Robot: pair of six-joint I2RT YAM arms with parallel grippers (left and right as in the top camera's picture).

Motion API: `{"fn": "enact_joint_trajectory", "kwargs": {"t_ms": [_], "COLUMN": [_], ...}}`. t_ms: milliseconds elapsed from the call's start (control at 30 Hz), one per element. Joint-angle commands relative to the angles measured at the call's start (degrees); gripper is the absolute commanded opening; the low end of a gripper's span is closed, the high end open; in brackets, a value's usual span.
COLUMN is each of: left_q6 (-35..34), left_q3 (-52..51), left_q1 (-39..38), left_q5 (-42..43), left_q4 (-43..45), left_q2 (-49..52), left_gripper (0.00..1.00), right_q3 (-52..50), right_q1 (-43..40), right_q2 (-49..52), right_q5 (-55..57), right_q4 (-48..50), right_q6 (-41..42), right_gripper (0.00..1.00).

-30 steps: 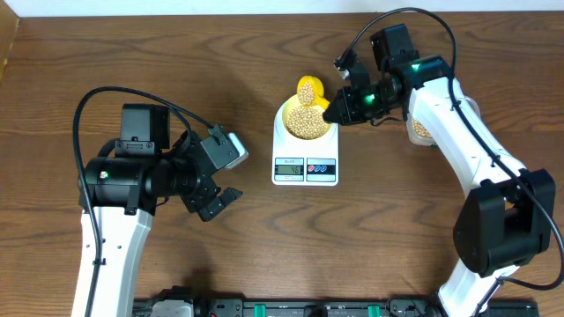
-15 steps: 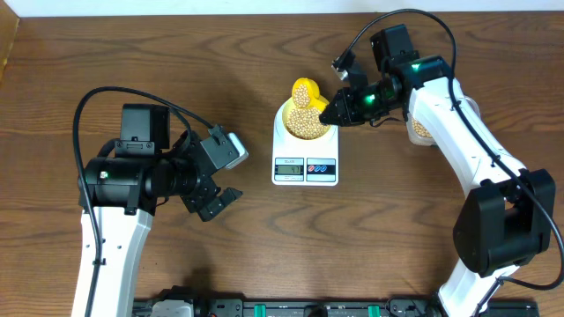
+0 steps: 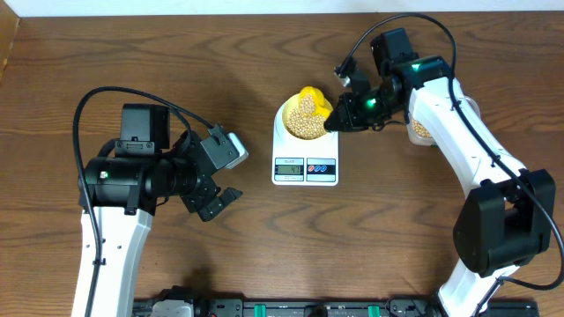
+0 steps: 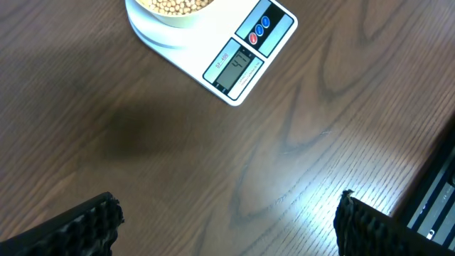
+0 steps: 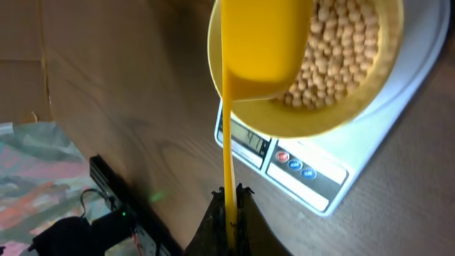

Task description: Scoop item into bowl and weigh 50g on scale

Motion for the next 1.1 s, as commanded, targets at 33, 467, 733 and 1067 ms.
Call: {"fn": "enact_joint_trajectory", "kwargs": {"t_ms": [33, 467, 733, 1067], "left_q6": [0.50, 0.50, 0.50, 0.50], "left_q3": [0.57, 0.57, 0.57, 0.57], "left_q1": [0.20, 0.20, 0.20, 0.20], "left_q5": [-0.09, -0.09, -0.09, -0.09], "left_q4": [-0.13, -0.15, -0.15, -0.13], "left_q2": [-0.39, -0.39, -0.39, -0.39], "left_gripper": [0.98, 0.98, 0.98, 0.98], "right_q3": [0.63, 1.14, 1.29, 1.18], "right_q1": [0.17, -1.09, -2.12, -0.61], "right_q2": [-1.31, -2.91, -3.58, -3.69], "right_q5": [-2.73, 0.50, 1.75, 4.50], "right_q4": [-0.83, 0.79, 2.84, 0.28], "right_q6": [-1.29, 0.92, 2.27, -1.46], "right_gripper": [0.01, 0.01, 0.01, 0.01]}}
